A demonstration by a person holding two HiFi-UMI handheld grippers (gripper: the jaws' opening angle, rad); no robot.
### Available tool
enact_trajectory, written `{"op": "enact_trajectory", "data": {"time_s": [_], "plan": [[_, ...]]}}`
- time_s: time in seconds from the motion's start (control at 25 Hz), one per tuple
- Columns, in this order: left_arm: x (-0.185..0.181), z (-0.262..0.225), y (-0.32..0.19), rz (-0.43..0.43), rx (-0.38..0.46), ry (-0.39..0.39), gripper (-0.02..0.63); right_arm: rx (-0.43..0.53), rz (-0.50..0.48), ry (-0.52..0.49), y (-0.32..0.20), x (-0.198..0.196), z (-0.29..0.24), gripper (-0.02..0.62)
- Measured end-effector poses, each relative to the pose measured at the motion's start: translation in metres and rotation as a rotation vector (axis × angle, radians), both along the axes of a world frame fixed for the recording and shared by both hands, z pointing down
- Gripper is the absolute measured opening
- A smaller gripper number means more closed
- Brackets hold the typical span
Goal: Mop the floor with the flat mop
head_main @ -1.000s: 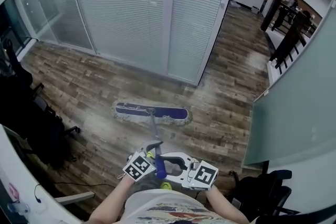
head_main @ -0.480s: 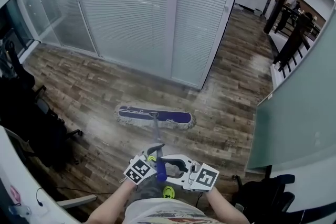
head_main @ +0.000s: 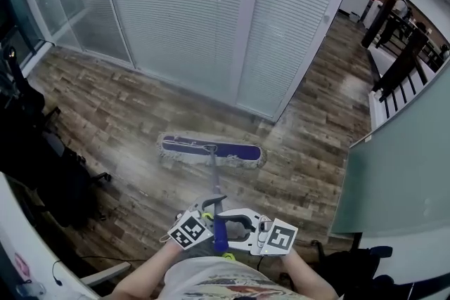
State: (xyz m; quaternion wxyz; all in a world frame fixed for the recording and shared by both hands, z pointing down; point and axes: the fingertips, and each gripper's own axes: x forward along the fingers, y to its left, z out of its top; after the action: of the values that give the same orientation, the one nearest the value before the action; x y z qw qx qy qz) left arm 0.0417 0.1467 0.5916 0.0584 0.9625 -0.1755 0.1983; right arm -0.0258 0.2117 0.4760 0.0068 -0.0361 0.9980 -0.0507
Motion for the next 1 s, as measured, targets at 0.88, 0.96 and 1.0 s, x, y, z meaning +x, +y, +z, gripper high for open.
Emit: {"op": "enact_trajectory", "data": {"time_s": [0.88,0.96,1.0], "plan": [[-0.038,0.030,-0.202,-0.020,0.011,-0.052,0.195,-0.049,0.018,0.049,-0.198,-0.042,0.036,0.242],[-0.035,0.030,-0.224,-0.028,0.006,-0.059,0.195,-0.065,0.024,0.044,-0.220,-0.038,0.036,0.242],[-0.033,0.029,-0.237,-0.031,0.005,-0.057,0.193,-0.064,0.024,0.038,-0.232,-0.036,0.035,0.242]]}}
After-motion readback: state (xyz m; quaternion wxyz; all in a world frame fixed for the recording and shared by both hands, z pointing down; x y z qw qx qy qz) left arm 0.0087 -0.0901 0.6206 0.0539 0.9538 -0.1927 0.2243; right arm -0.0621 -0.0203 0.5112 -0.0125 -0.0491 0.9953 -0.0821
